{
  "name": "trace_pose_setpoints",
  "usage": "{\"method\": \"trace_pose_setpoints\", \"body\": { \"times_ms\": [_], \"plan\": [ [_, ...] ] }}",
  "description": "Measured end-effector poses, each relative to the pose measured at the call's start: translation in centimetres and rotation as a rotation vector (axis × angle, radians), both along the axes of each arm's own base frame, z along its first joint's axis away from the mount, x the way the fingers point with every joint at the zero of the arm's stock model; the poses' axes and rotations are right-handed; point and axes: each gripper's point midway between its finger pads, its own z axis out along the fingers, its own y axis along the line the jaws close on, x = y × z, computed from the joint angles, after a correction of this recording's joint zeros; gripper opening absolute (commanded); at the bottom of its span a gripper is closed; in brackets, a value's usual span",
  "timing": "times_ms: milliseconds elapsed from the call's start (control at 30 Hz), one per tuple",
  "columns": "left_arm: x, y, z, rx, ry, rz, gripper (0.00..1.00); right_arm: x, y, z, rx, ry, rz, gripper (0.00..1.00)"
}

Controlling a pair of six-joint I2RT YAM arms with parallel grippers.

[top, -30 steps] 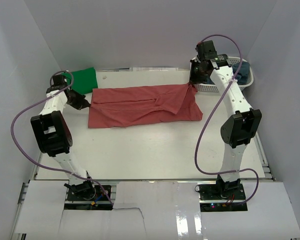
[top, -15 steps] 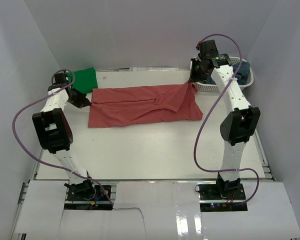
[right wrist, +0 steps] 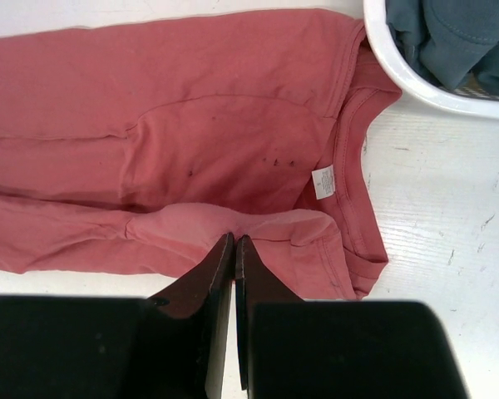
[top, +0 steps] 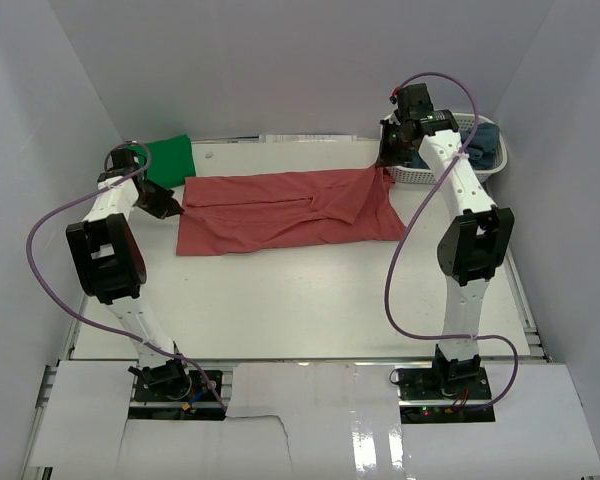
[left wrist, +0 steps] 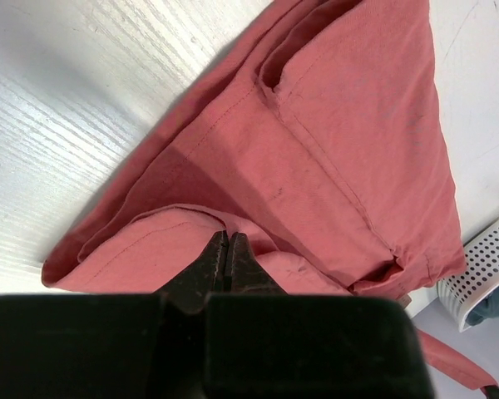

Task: Fold and stack the t-shirts
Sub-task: Fold the other side of the tshirt into a rectangle

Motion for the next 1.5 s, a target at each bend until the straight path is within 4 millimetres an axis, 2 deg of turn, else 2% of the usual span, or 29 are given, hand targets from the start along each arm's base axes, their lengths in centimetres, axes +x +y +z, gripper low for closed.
{"method": "trace_pose_setpoints", "body": {
  "times_ms": [667, 1167, 1500],
  "plan": [
    [0.2, 1.7, 0.6, -0.002, -0.012, 0.044, 0.00, 0.5, -1.3, 0.2, 0.009, -0.007, -0.023, 0.08],
    [0.6, 1.9, 1.0, -0.003, -0.023, 0.048, 0.00, 0.9, -2.0, 0.3, 0.013, -0.015, -0.037, 0.08],
    [0.8, 2.0, 1.0, -0.003, -0.025, 0.048, 0.00, 1.6, -1.7, 0.8, 0.035, -0.046, -0.034, 0.08]
  ]
}}
